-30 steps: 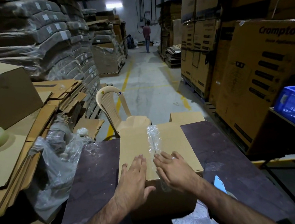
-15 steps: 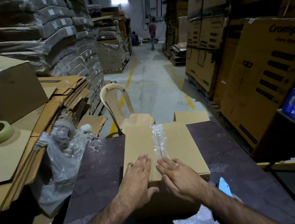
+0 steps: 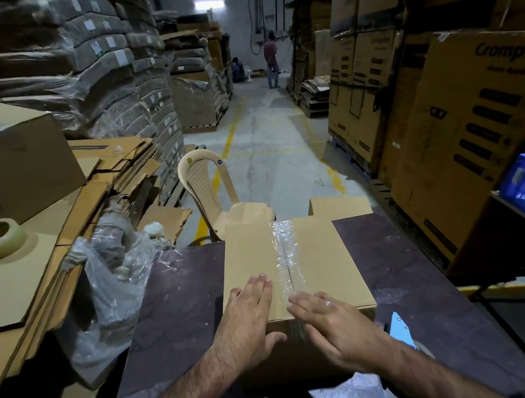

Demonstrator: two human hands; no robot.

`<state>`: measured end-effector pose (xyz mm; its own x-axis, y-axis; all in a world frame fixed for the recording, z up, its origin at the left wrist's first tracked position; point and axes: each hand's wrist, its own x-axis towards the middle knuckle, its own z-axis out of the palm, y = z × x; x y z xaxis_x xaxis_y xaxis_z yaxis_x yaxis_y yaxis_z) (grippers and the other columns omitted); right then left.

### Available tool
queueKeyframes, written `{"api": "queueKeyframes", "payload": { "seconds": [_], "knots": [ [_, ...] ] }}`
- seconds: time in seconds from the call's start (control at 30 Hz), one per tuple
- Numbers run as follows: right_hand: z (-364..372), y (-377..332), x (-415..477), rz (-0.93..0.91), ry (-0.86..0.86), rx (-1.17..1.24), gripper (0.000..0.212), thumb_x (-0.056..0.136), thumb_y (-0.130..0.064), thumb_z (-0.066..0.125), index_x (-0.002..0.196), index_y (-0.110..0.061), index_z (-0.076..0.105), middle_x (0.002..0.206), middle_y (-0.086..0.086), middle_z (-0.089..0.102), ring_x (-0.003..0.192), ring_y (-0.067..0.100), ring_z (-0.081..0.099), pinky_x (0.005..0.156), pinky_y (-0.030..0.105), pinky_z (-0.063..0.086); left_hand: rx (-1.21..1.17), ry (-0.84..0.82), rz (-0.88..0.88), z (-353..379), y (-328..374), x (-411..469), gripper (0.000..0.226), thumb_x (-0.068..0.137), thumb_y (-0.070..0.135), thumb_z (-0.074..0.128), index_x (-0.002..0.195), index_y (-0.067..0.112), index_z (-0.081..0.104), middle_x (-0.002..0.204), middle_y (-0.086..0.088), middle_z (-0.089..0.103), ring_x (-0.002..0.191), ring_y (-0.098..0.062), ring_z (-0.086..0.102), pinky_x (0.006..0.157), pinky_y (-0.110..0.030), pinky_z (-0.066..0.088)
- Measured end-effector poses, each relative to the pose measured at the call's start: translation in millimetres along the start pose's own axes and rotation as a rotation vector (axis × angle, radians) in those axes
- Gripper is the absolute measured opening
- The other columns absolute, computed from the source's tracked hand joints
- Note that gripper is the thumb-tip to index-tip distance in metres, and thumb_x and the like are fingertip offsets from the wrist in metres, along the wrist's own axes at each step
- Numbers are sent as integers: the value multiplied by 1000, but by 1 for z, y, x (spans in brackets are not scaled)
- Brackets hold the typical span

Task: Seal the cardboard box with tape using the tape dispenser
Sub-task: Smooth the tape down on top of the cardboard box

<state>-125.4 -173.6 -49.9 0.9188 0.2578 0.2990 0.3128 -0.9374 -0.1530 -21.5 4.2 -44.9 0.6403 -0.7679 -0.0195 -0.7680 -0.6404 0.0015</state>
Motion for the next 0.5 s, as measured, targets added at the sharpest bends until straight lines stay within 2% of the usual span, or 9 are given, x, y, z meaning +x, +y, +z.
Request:
{"api": "queueKeyframes", "payload": {
  "seconds": [0.13, 0.3, 0.5],
  "knots": [
    [-3, 19, -9, 70, 53, 12, 41, 94, -32, 38, 128, -23, 58, 135, -6, 57, 127, 10, 50, 105, 32, 41, 1, 22, -10, 0, 5, -2, 94, 91, 60, 45, 152, 12, -8, 161, -6, -12, 149, -22, -9, 120, -42, 1],
    [12, 25, 4, 61, 109, -174, 57, 94, -58, 33, 117, -17, 65, 123, 2, 66, 114, 19, 62, 93, 33, 50, 9, 43, -24, 0, 6, -2, 97, 89, 61, 47, 152, 12, -7, 162, -7, -10, 149, -22, -7, 121, -43, 3],
    [34, 27, -7, 26, 363, -177, 43, 85, -48, 61, 106, -12, 72, 116, 5, 69, 106, 19, 66, 87, 33, 54, 37, 50, -28, 1, 7, -2, 100, 87, 61, 52, 152, 10, -6, 162, -8, -6, 149, -24, -3, 121, -43, 6]
  ]
}}
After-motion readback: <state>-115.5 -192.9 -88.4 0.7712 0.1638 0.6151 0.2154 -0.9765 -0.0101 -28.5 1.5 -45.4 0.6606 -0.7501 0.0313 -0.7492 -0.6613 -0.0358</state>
